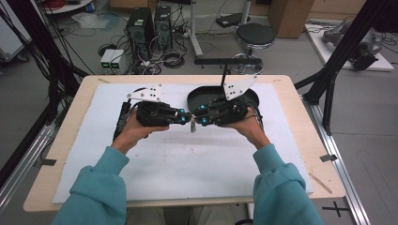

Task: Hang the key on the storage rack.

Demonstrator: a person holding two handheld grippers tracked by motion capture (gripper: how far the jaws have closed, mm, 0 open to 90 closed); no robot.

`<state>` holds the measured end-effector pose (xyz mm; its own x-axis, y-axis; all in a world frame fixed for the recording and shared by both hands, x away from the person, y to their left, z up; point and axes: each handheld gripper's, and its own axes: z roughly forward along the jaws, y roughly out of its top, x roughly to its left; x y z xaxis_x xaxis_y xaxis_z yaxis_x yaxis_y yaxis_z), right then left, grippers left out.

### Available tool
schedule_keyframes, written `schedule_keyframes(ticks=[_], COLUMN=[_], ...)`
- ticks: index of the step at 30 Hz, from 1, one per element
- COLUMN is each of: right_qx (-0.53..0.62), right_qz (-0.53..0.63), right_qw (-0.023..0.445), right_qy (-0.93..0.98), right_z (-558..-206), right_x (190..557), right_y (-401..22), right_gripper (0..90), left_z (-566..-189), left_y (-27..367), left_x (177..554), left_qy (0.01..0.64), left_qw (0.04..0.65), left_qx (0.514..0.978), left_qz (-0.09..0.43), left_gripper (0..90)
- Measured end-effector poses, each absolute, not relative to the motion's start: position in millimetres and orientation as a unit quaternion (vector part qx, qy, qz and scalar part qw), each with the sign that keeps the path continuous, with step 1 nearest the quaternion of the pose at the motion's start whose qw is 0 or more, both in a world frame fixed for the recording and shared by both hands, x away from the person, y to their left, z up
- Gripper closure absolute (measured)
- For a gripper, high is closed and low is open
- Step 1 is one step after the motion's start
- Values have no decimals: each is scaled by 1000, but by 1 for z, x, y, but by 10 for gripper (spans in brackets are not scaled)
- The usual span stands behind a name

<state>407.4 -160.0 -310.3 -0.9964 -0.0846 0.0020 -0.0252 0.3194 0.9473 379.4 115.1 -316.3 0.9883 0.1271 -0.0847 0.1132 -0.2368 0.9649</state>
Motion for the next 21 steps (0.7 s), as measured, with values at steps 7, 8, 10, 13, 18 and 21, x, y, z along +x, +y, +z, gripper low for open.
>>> schedule_keyframes(ticks=[7, 8, 10, 13, 18, 21], right_qx=[40, 40, 41, 38, 38, 24], right_qz=[-578, -578, -579, -579, -576, -580], right_qw=[26, 26, 28, 33, 26, 31], right_qy=[-815, -815, -814, -814, -816, -814], right_z=[-312, -313, -313, -313, -312, -312], right_x=[407, 406, 407, 406, 406, 407], right_y=[-159, -159, -159, -160, -161, -160], right_gripper=[760, 770, 790, 808, 861, 872], left_z=[-316, -316, -317, -317, -318, -318], left_y=[115, 115, 115, 114, 113, 114], left_x=[379, 379, 380, 379, 379, 380], left_qy=[77, 77, 75, 74, 71, 69], left_qw=[612, 611, 610, 610, 612, 611], left_qx=[787, 788, 789, 789, 787, 789], left_qz=[5, 6, 6, 4, 3, 3], left_gripper=[882, 882, 882, 882, 882, 882])
